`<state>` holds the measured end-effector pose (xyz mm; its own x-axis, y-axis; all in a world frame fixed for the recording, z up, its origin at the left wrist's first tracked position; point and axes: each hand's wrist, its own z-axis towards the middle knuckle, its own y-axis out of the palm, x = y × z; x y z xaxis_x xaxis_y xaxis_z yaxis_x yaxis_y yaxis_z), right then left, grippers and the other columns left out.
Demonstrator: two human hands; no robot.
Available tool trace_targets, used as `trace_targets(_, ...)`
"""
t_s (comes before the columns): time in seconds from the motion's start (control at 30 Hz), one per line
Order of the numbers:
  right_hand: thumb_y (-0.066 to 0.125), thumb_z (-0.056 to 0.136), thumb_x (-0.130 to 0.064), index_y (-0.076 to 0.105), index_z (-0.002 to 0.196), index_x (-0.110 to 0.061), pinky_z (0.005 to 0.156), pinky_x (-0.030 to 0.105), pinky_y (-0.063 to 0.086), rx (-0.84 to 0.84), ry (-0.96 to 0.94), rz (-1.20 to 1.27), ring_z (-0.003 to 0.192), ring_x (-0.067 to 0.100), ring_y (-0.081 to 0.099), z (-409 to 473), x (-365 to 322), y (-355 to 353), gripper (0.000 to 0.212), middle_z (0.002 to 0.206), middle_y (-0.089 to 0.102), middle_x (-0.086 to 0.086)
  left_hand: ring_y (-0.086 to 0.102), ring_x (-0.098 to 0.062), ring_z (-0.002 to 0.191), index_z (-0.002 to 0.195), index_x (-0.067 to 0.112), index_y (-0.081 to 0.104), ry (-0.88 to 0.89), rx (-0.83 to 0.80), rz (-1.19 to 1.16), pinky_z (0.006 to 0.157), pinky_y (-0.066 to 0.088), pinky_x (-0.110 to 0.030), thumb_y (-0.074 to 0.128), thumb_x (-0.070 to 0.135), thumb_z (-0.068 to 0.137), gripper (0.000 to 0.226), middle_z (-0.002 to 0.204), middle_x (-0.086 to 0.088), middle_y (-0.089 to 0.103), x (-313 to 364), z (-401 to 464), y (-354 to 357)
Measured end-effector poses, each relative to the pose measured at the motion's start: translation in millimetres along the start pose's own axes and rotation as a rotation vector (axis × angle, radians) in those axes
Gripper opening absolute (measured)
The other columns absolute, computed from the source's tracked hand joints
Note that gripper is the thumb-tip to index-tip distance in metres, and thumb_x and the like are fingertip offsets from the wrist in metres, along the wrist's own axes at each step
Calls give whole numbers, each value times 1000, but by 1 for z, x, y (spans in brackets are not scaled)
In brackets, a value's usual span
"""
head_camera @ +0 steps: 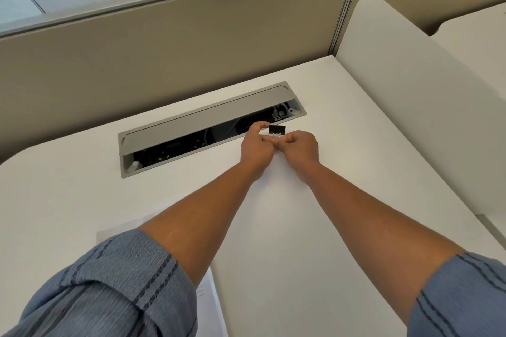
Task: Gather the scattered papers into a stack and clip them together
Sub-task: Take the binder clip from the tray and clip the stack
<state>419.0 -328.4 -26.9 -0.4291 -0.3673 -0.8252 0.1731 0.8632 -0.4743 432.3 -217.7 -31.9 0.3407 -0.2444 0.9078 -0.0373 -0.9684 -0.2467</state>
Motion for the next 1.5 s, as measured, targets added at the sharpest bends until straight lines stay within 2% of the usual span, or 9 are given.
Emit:
trace_targets(0.1, 79, 82, -15, 75, 74, -16, 71, 38, 57, -51, 0, 82, 74, 19, 68, -18, -1, 3, 9, 77, 75, -2, 75, -24, 91, 124, 25, 55, -27, 19, -63, 89, 62, -46, 56, -5, 88, 46, 89, -8, 78, -3, -13, -14)
trace_targets(0.37, 71, 93, -9, 76, 90, -13, 70, 21, 49, -248, -126, 199, 83, 15, 68, -108, -15, 23, 8, 90, 75, 3, 71, -15, 72, 120, 16, 59, -21, 148, -123, 83, 61, -35, 69, -1, 88, 38, 83, -7, 79, -4, -95, -89)
trace_targets(0.57, 70, 92, -5, 75, 92, -7, 72, 30, 57, -398, -165, 228, 75, 17, 68, -186, -36, 43, 5, 88, 75, 12, 72, -21, 76, 114, 15, 61, -49, 212, -163, 84, 62, -41, 74, -1, 85, 35, 86, -12, 78, -9, -171, -156)
trace_targets(0.67, 71, 92, -3, 71, 99, -2, 70, 28, 59, -457, -171, 270, 72, 17, 69, -222, -42, 51, 7, 91, 75, 18, 73, -23, 81, 116, 12, 63, -70, 220, -214, 85, 63, -42, 76, 1, 85, 36, 91, -15, 78, -16, -207, -182)
trace_targets(0.8, 73, 92, -6, 69, 102, -2, 67, 24, 60, -529, -216, 250, 72, 16, 72, -261, -41, 60, 11, 89, 76, 17, 70, -26, 82, 102, 10, 67, -91, 186, -318, 93, 61, -48, 78, -2, 82, 26, 93, -19, 76, -31, -252, -209)
trace_targets(0.97, 74, 91, -7, 69, 99, -4, 65, 25, 57, -595, -248, 213, 71, 18, 73, -305, -30, 71, 10, 84, 76, 15, 73, -25, 88, 96, 7, 70, -102, 158, -365, 86, 62, -34, 77, -5, 83, 19, 104, -24, 76, -52, -300, -231)
trace_targets(1.23, 68, 92, -2, 72, 95, -4, 74, 35, 63, -638, -267, 152, 75, 23, 76, -339, -19, 74, 6, 82, 77, 14, 73, -21, 76, 107, -4, 70, -129, 199, -402, 75, 60, -28, 78, -4, 81, 28, 88, -14, 75, -74, -337, -240)
trace_targets(1.4, 68, 90, 0, 73, 92, -5, 77, 39, 63, -656, -259, 132, 74, 23, 76, -350, -14, 69, 7, 80, 78, 15, 68, -22, 69, 97, -2, 70, -126, 215, -366, 79, 63, -36, 77, -6, 76, 23, 80, -13, 71, -79, -350, -237)
trace_targets(1.5, 69, 85, 1, 72, 90, -4, 78, 44, 63, -643, -252, 110, 78, 32, 77, -353, -9, 68, 8, 75, 76, 15, 63, -24, 67, 85, 3, 68, -127, 246, -324, 77, 61, -37, 73, -10, 74, 18, 76, -13, 67, -81, -355, -231)
